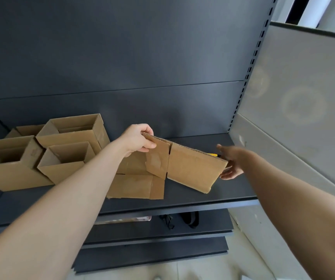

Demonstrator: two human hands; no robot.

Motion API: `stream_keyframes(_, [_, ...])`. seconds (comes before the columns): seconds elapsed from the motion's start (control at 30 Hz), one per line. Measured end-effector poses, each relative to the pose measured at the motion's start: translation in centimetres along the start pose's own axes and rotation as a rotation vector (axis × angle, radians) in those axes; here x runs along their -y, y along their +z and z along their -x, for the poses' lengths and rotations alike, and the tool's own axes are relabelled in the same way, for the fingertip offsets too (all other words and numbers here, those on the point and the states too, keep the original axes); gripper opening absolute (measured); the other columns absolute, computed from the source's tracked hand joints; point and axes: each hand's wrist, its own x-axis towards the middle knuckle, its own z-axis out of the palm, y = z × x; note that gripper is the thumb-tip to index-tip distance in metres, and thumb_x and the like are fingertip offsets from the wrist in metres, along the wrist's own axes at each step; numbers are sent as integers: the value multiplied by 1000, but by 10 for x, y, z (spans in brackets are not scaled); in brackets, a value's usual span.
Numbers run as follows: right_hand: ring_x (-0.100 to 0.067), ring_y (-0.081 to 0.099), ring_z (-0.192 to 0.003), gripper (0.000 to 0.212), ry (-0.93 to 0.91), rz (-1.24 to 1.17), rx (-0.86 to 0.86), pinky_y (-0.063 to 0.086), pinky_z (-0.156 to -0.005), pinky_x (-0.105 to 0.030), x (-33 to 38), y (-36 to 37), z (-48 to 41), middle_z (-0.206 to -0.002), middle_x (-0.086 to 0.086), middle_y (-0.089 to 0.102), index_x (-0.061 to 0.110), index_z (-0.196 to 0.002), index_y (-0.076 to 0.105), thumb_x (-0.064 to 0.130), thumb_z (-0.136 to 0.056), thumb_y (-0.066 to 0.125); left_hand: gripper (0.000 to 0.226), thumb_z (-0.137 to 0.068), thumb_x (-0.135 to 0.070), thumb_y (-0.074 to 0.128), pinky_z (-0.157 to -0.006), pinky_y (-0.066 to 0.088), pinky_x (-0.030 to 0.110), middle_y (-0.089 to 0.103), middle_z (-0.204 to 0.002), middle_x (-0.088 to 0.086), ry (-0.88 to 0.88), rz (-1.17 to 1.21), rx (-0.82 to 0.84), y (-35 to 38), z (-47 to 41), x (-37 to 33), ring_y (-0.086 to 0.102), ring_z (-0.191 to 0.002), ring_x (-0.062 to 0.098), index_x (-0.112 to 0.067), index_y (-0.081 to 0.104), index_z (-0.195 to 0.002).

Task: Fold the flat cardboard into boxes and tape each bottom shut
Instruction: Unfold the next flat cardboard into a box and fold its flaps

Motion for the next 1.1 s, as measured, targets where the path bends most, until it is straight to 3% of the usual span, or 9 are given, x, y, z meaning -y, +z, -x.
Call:
stream_keyframes(0.07, [-43, 56, -102, 62, 42, -49, 47, 52, -84, -52, -2, 2, -8, -113, -24, 55, 3, -128, 46, 55, -95, 40, 21, -80, 6, 69, -78, 58, 32, 62, -93, 10, -5, -22, 0, 0, 3, 0, 65, -90, 21, -12, 58, -85])
stream_keyframes(0.3, [-41, 48, -124, 68, 25, -83, 119, 53, -82, -58, 12, 7, -17, -142, -18, 42, 5, -142, 30, 55, -97, 35, 21, -80, 4, 70, -72, 58, 27, 62, -91, 9, -21, -52, -32, 1, 10, 1, 65, -87, 20, -13, 59, -85])
stream_keyframes(0.4, [-32, 50, -122, 70, -122, -149, 128, 56, -66, -41, 19, 9, -16, -149, -14, 36, 3, -146, 27, 53, -97, 38, 20, -80, 4, 70, -70, 57, 25, 63, -90, 8, -32, -38, -48, 4, 11, 1, 65, -86, 19, -11, 59, -88])
stream_keyframes(0.53, [-28, 44, -131, 65, -278, -181, 172, 49, -92, -38, 30, 4, -11, -146, -12, 41, 12, -142, 40, 55, -94, 43, 20, -79, 5, 70, -77, 59, 33, 63, -92, 11, -45, -10, -63, 7, 10, -2, 66, -88, 23, -10, 58, -86])
stream_keyframes(0.63, [-23, 54, -120, 69, -314, -27, 241, 51, -82, -33, 41, -6, -1, -135, -7, 54, 12, -134, 50, 63, -88, 47, 21, -79, 4, 70, -80, 59, 37, 63, -94, 12, -45, -13, -71, 12, 8, -8, 65, -91, 25, -11, 57, -82])
stream_keyframes(0.73, [-21, 65, -100, 69, -337, 120, 279, 52, -87, -35, 50, -20, 14, -118, -7, 66, 11, -121, 60, 66, -81, 55, 20, -80, 2, 70, -77, 59, 36, 61, -97, 11, -49, -16, -64, 19, 4, -16, 64, -92, 26, -11, 56, -83])
stream_keyframes(0.83, [-19, 67, -91, 71, -341, 316, 186, 53, -87, -35, 55, -34, 23, -107, -3, 70, 13, -113, 65, 70, -71, 62, 19, -82, 0, 69, -76, 59, 36, 60, -99, 10, -57, -7, -38, 30, 1, -25, 63, -94, 25, -12, 55, -85])
stream_keyframes(0.97, [-27, 54, -119, 86, -344, 473, -61, 47, -97, -42, 51, -49, 27, -135, -3, 53, 15, -132, 51, 70, -67, 68, 19, -84, 0, 68, -80, 58, 40, 60, -104, 10, -66, 50, 3, 47, -3, -37, 62, -97, 24, -14, 55, -85])
stream_keyframes(1.1, [-33, 44, -129, 101, -294, 430, -65, 44, -100, -50, 41, -64, 34, -147, -7, 41, 14, -140, 41, 66, -60, 74, 20, -83, 1, 68, -80, 58, 38, 59, -109, 13, -78, 90, 57, 63, -4, -41, 62, -101, 26, -15, 55, -86])
